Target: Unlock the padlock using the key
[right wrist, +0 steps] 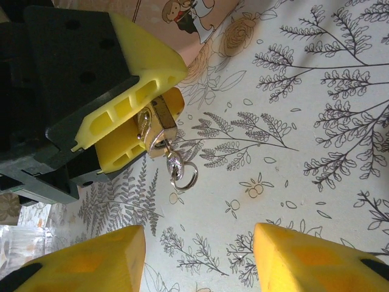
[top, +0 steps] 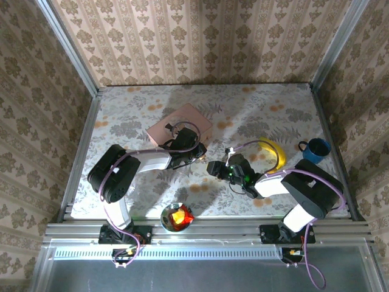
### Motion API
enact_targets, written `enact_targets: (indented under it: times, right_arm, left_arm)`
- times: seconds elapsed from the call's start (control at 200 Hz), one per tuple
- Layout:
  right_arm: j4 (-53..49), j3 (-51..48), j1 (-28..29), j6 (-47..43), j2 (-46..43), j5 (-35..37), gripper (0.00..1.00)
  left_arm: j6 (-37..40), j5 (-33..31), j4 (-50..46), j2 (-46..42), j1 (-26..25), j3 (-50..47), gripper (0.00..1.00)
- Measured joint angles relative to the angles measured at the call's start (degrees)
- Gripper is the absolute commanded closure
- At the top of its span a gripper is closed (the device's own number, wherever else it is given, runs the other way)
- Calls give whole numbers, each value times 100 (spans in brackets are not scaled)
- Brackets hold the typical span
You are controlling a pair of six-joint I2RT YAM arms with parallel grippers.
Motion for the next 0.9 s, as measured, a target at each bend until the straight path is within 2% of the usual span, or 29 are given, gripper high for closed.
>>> enact_targets:
  times: [0.9]
  right_arm:
    - [315,24,0,61,188,0,50]
  left_arm:
    - [0,0,0,0,0,0,100]
